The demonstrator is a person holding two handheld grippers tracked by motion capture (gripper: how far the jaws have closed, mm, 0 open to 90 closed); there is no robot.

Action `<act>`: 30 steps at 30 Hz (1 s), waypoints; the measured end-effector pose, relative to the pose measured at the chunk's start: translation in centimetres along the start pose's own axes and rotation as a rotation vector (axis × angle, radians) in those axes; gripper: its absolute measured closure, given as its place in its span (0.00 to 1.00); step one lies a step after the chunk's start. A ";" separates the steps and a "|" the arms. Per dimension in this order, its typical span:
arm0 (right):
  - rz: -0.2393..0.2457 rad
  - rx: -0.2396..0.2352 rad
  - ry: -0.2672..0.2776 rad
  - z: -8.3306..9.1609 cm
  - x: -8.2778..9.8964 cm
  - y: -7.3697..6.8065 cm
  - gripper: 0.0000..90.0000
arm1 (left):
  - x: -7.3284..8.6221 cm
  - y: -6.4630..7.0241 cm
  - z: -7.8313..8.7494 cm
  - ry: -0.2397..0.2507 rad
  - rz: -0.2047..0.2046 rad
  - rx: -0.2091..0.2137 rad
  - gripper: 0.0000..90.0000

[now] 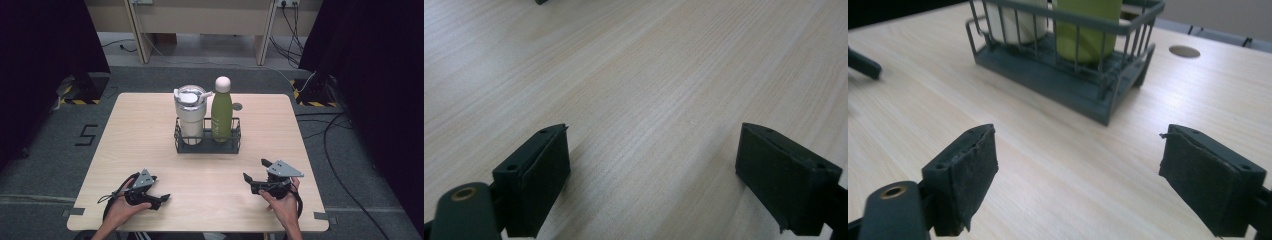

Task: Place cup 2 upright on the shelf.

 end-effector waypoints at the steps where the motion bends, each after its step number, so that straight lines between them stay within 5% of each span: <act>1: 0.007 0.004 -0.003 0.0 0.2 0.0 0.17 | 0.0 0.0 0.0 0.000 0.000 0.000 0.15; 30: -0.007 0.007 -0.145 1.4 4.3 0.6 0.17 | 0.0 0.0 0.0 0.000 0.000 0.000 0.15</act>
Point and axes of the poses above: each handheld gripper's, and its own axes: z roughly backward along the jaws, x roughly out of its underside, y roughly to its right, the point moved 4 cm from there along -z, roughly forward along the jaws, and after that the axes turned 11 degrees about x, right-handed, at the moved point
